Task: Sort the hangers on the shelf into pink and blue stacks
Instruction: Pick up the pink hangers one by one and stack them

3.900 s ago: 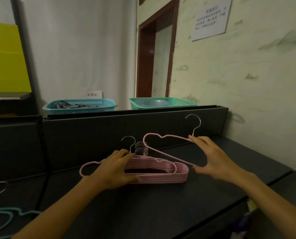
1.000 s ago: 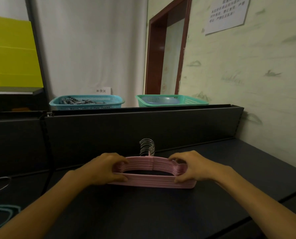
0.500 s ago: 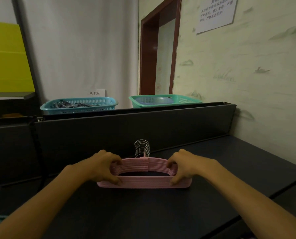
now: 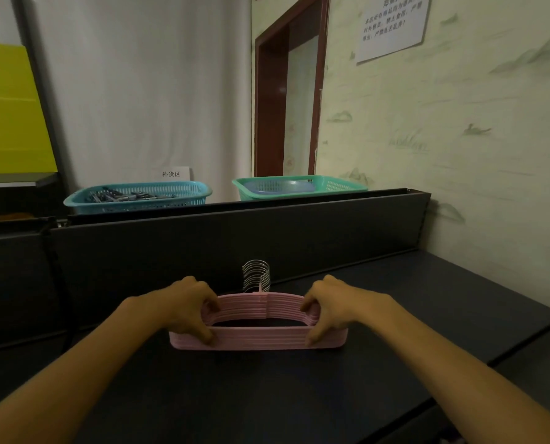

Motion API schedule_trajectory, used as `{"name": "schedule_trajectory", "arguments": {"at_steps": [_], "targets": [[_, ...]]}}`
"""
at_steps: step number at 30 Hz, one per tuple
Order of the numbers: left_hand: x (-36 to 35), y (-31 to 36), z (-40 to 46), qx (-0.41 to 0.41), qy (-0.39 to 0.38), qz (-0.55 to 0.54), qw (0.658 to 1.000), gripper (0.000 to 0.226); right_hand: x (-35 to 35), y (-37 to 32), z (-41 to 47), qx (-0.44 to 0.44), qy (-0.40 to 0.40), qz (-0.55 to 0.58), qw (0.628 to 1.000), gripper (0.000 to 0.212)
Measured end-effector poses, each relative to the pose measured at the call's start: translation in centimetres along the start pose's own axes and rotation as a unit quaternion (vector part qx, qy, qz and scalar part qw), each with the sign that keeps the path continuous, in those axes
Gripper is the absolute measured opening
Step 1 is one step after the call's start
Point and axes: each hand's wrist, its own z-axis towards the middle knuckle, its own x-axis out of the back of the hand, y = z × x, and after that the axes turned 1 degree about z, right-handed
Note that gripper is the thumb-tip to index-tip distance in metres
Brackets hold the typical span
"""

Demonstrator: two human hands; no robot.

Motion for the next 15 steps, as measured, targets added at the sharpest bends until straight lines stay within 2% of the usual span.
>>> {"name": "schedule_trajectory", "arguments": {"at_steps": [8, 15], "targets": [[1.3, 0.6, -0.1, -0.003, -0.055, -0.003, 0.998, 0.067, 0.1, -0.1, 0.0, -0.009, -0.02, 0.023, 0.999, 0.074], [1.8, 0.4, 0.5, -0.015, -0.077, 0.006, 0.997, 0.062, 0.7, 0.0, 0.7, -0.013, -0.038, 0.038, 0.998, 0.066]]}}
